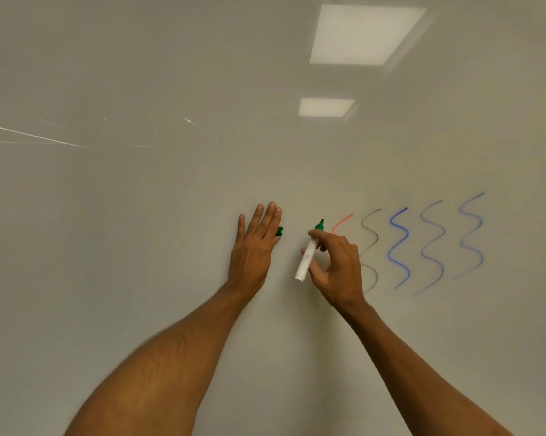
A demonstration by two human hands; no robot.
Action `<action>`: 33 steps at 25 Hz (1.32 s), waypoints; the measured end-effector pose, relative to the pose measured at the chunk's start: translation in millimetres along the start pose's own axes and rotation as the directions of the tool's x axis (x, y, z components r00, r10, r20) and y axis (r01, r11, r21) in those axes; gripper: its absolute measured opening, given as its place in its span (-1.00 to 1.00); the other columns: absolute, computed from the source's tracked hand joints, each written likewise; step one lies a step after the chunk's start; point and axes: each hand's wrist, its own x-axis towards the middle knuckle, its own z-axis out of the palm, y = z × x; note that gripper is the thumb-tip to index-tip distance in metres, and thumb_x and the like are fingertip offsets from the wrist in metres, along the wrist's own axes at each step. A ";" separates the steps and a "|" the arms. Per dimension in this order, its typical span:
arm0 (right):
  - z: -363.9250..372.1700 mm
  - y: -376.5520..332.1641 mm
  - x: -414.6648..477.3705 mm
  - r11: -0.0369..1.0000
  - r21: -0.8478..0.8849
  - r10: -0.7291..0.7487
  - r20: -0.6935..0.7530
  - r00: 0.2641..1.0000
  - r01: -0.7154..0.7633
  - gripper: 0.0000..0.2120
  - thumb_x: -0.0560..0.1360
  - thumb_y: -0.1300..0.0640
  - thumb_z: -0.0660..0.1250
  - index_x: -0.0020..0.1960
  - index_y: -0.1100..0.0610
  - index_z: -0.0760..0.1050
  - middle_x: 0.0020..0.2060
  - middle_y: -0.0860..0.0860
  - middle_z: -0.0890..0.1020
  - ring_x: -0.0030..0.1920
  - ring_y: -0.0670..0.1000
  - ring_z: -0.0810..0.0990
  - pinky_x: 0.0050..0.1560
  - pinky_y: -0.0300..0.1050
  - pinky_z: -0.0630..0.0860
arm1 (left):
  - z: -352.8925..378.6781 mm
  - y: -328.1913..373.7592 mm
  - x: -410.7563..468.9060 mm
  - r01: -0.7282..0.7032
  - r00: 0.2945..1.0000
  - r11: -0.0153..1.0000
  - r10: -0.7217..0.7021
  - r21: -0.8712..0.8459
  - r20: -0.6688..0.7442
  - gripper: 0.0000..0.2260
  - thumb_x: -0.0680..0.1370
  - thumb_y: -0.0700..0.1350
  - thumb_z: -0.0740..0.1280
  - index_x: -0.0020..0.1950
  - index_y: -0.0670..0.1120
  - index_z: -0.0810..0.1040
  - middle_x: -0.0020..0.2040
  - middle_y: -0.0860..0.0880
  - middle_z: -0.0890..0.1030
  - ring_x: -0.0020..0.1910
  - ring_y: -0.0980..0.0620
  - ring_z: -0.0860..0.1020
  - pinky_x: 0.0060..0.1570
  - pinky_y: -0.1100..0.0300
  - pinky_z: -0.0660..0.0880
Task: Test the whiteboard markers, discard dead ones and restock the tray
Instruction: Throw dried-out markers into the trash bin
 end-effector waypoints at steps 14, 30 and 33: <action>13.8 12.8 -6.4 0.987 -0.112 0.113 -0.014 0.993 -0.114 -0.63 0.50 -0.05 0.17 0.16 0.17 0.48 -0.16 0.07 0.62 -0.24 0.07 0.56 -0.20 -0.05 0.44 | 17.0 -3.8 -2.9 -0.036 0.995 0.994 0.046 0.108 -0.087 -0.52 0.64 -0.04 0.03 0.54 -0.14 0.07 0.52 -0.11 0.22 0.51 -0.08 0.12 0.46 -0.08 0.01; 0.5 14.0 -102.0 0.933 -0.293 0.246 0.086 0.966 -0.211 -0.86 0.44 0.07 0.23 -0.10 0.11 0.50 -0.41 -0.03 0.51 -0.42 0.01 0.46 -0.37 -0.06 0.40 | -3.1 0.9 -2.5 0.004 1.000 1.000 -0.004 0.005 0.001 -0.44 0.50 -0.20 0.40 0.48 -0.15 0.30 0.47 -0.09 0.33 0.46 -0.11 0.26 0.42 -0.13 0.21; -1.3 7.0 -121.4 0.922 -0.342 0.247 0.156 0.956 -0.182 -0.88 0.37 0.13 0.35 -0.10 0.10 0.50 -0.42 -0.03 0.52 -0.44 0.02 0.48 -0.40 -0.07 0.40 | -11.3 4.2 -1.0 0.023 0.999 1.000 -0.022 -0.019 0.049 -0.45 0.50 -0.22 0.40 0.47 -0.15 0.32 0.46 -0.09 0.35 0.45 -0.12 0.28 0.42 -0.12 0.18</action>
